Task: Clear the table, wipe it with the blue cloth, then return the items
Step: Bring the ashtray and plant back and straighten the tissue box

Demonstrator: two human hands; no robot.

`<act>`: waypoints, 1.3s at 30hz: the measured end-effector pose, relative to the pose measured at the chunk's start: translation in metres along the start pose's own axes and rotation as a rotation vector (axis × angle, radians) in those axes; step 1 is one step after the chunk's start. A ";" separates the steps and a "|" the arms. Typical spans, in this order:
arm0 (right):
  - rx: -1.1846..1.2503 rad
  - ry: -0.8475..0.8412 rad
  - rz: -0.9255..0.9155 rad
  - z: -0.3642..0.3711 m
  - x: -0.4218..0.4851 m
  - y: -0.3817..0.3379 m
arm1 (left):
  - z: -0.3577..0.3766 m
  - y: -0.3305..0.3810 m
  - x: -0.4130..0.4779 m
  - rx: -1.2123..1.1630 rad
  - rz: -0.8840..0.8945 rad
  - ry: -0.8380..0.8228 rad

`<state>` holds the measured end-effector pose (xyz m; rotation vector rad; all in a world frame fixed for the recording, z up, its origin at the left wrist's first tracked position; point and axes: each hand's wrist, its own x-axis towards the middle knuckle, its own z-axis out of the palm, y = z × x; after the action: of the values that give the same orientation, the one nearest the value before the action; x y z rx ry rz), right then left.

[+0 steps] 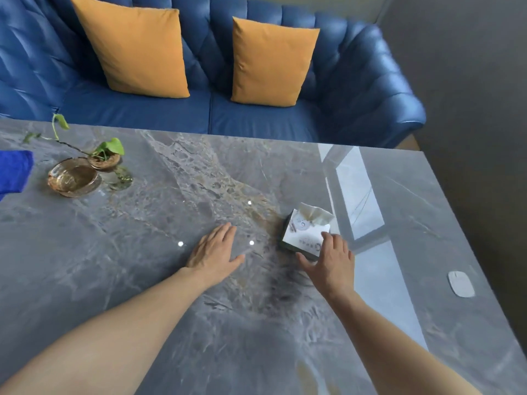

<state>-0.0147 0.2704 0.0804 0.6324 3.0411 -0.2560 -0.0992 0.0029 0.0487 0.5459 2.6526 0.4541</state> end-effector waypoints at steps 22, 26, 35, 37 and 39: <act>0.148 -0.199 -0.219 0.026 0.040 0.070 | 0.052 0.097 0.063 -0.044 0.176 0.173; 0.117 -0.212 -0.248 0.026 0.047 0.065 | 0.048 0.095 0.059 -0.067 0.151 0.204; 0.160 -0.222 -0.363 0.021 0.060 0.013 | 0.018 0.063 0.041 -0.061 0.010 0.276; 0.159 -0.223 -0.391 0.021 0.062 -0.006 | 0.011 0.048 0.036 -0.052 -0.014 0.288; 0.155 -0.229 -0.414 0.021 0.065 -0.024 | 0.005 0.032 0.032 -0.054 -0.033 0.301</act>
<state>-0.0837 0.2711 0.0597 -0.0350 2.9120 -0.5343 -0.1148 0.0458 0.0469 0.4457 2.9186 0.6410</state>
